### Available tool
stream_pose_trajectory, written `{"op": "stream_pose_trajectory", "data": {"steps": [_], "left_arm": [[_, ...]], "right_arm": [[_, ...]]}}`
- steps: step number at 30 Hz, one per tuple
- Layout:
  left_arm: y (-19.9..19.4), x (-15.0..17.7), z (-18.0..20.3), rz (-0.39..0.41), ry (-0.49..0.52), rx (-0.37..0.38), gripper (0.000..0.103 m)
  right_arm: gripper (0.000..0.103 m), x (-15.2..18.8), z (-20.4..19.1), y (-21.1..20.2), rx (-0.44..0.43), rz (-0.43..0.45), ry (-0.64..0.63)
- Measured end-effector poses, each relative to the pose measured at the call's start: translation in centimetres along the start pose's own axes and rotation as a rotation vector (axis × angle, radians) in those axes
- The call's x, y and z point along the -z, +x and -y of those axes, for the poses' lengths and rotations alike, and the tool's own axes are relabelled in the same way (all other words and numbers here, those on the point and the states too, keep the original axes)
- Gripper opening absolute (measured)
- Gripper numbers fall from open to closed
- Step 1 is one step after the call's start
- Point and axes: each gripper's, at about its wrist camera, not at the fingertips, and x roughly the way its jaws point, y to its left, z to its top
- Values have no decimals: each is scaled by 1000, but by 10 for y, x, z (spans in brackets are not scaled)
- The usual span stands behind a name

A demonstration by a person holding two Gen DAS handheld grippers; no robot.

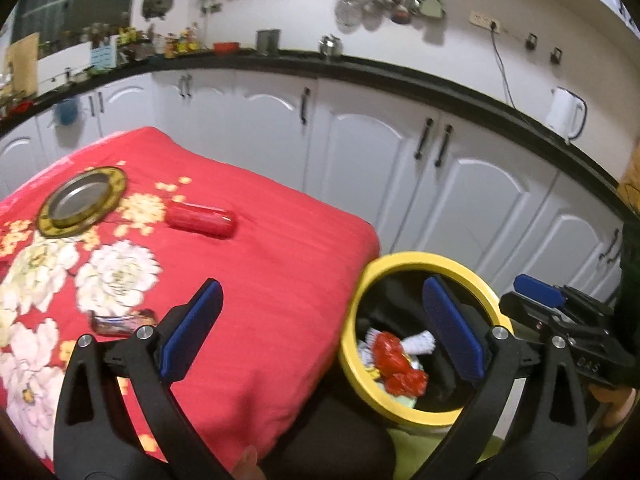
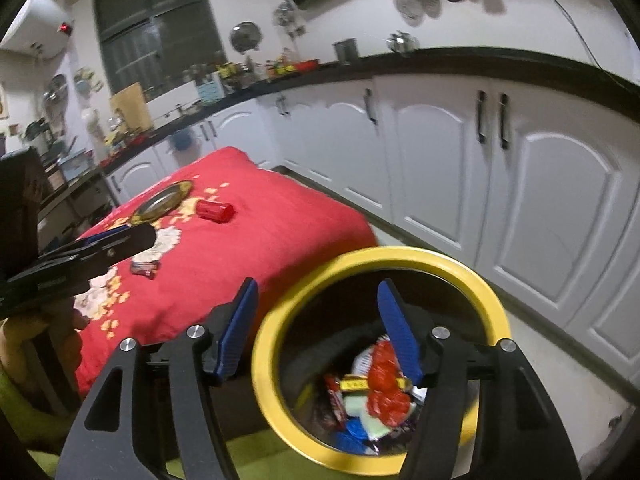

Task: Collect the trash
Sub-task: 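Move both tools back over the table toward the chocolate bar and spray can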

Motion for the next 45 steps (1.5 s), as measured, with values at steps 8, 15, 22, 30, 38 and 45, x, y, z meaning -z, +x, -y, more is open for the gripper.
{"op": "stream_pose_trajectory", "data": {"steps": [8, 15, 22, 30, 38, 45], "left_arm": [[-24, -3, -30, 68, -33, -59, 92], [-31, 1, -59, 71, -97, -117, 92], [-29, 14, -100, 34, -213, -172, 92], [-28, 32, -140, -2, -362, -184, 92], [-19, 46, -163, -40, -495, -142, 92], [1, 52, -170, -81, -562, -82, 72]], "right_arm": [[62, -15, -38, 10, -46, 1, -83], [62, -28, -66, 25, -69, 2, -149], [62, -46, -91, 53, -111, -13, -206], [62, -64, -118, 101, -137, -64, -281], [63, -80, -134, 159, -155, -130, -327], [63, -87, -141, 210, -159, -188, -404]]}}
